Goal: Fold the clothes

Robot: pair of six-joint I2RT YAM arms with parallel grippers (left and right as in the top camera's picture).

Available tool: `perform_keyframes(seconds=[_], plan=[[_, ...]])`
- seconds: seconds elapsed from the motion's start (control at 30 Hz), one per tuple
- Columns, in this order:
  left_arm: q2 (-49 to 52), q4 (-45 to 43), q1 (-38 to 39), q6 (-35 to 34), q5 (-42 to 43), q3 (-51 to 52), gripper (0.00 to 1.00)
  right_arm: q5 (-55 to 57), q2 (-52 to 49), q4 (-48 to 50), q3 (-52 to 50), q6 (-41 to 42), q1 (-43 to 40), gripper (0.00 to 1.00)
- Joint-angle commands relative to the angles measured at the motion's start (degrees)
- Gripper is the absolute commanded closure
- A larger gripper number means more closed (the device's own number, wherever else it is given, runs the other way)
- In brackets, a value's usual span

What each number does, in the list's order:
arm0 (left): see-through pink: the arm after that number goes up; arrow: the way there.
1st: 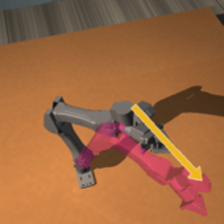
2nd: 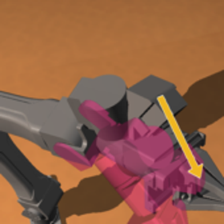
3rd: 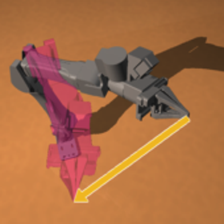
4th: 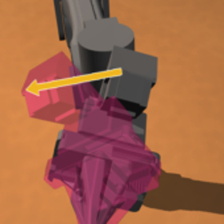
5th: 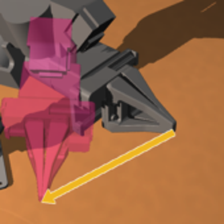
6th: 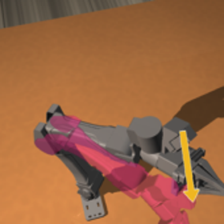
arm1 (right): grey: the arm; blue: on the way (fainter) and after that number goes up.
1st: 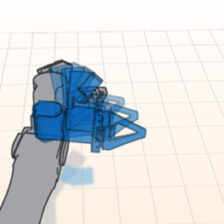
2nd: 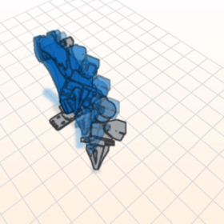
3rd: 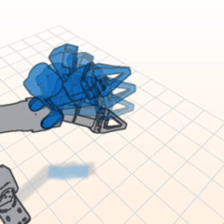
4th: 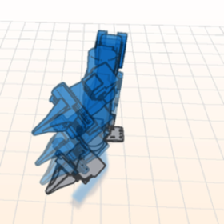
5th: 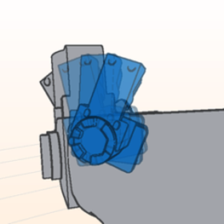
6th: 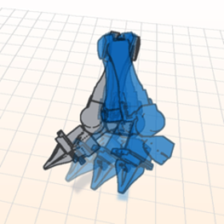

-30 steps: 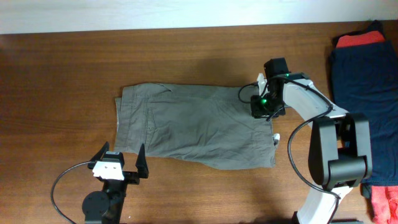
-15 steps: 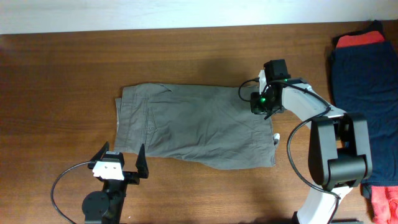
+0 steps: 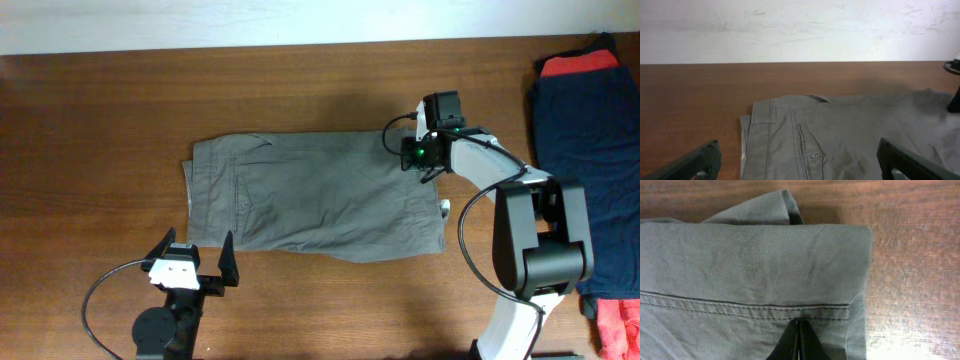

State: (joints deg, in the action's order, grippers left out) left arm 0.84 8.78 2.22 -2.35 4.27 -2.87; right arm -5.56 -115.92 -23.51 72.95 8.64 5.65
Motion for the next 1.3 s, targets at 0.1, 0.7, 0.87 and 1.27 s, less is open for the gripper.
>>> perform_keyframes(seconds=[0.1, 0.7, 0.87, 1.27], plan=[[-0.2, -0.2, -0.3, 1.1, 0.6, 0.4, 0.01, 3.6, -3.9, 1.0, -1.3, 0.5, -0.9, 0.96], [-0.2, -0.2, -0.3, 1.1, 0.6, 0.4, 0.01, 9.7, 3.0, -7.0, -1.2, 8.4, -0.9, 0.84], [-0.2, -0.2, -0.3, 1.1, 0.6, 0.4, 0.01, 9.7, 6.4, -7.1, -1.2, 8.3, -0.9, 0.32], [-0.2, -0.2, -0.3, 1.1, 0.6, 0.4, 0.01, 2.9, 8.7, -9.4, 0.6, 6.9, -0.7, 0.79]])
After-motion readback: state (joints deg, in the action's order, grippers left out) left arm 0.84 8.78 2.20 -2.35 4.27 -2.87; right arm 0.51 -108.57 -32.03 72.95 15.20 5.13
